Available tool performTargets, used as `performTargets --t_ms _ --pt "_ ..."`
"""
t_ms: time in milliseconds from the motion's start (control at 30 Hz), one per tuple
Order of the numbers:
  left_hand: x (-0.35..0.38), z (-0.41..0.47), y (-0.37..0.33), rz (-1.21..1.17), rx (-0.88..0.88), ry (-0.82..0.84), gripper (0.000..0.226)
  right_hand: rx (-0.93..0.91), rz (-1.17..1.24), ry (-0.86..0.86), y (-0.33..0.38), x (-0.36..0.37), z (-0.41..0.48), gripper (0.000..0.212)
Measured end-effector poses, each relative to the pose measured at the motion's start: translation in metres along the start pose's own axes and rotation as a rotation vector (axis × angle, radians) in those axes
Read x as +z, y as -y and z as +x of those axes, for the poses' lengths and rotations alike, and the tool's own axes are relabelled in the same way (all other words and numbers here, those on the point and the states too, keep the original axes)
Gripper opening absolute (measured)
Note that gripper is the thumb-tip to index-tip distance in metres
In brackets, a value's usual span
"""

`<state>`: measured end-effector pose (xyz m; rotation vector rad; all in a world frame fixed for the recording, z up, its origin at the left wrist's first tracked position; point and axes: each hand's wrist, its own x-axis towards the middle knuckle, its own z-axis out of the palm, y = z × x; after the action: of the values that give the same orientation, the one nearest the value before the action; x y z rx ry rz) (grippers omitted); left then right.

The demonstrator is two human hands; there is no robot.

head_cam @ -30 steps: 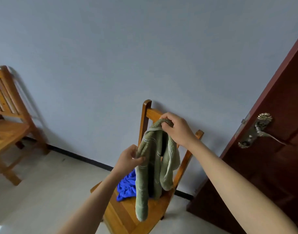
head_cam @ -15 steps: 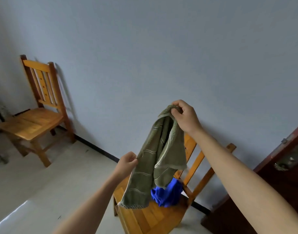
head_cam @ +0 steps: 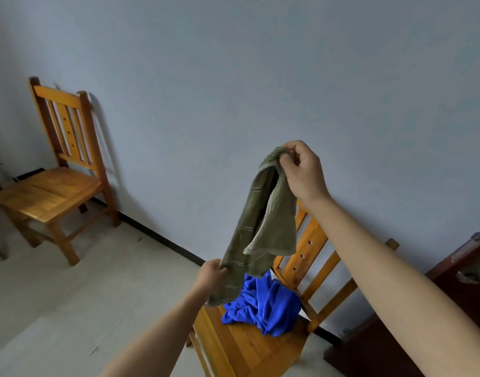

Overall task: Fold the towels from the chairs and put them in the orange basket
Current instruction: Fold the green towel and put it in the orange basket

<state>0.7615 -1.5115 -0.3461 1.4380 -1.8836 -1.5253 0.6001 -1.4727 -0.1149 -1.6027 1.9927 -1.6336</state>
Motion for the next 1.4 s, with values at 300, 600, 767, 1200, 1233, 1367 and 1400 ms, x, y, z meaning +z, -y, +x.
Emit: performTargets --t_ms 300,600,767,1200,1233,1367,1400 --pt "-0.025 -0.003 -0.008 -0.247 -0.156 -0.223 0.019 0.445 -0.249 0.226 -0.095 0.047 -0.025 0.033" --pt "-0.008 -0.004 0.017 -0.526 -0.667 -0.353 0.022 0.797 -0.157 0.9 -0.176 0.117 -0.24 0.046" --pt "-0.009 -0.018 0.015 -0.612 -0.739 -0.197 0.023 0.946 -0.09 0.843 -0.185 0.133 -0.302 0.08" --pt "-0.063 -0.053 -0.039 -0.883 -0.812 -0.048 0.02 0.531 -0.402 0.654 -0.175 0.142 -0.261 0.084" --pt "-0.065 -0.056 -0.046 -0.939 -0.798 -0.056 0.02 0.514 -0.374 0.665 -0.172 0.146 -0.263 0.084" --pt "-0.068 -0.061 -0.061 -1.149 -0.732 -0.14 0.019 0.481 -0.223 0.611 -0.156 0.164 -0.274 0.098" --pt "-0.068 -0.06 -0.062 -1.188 -0.719 -0.163 0.019 0.478 -0.198 0.564 -0.152 0.169 -0.275 0.1"
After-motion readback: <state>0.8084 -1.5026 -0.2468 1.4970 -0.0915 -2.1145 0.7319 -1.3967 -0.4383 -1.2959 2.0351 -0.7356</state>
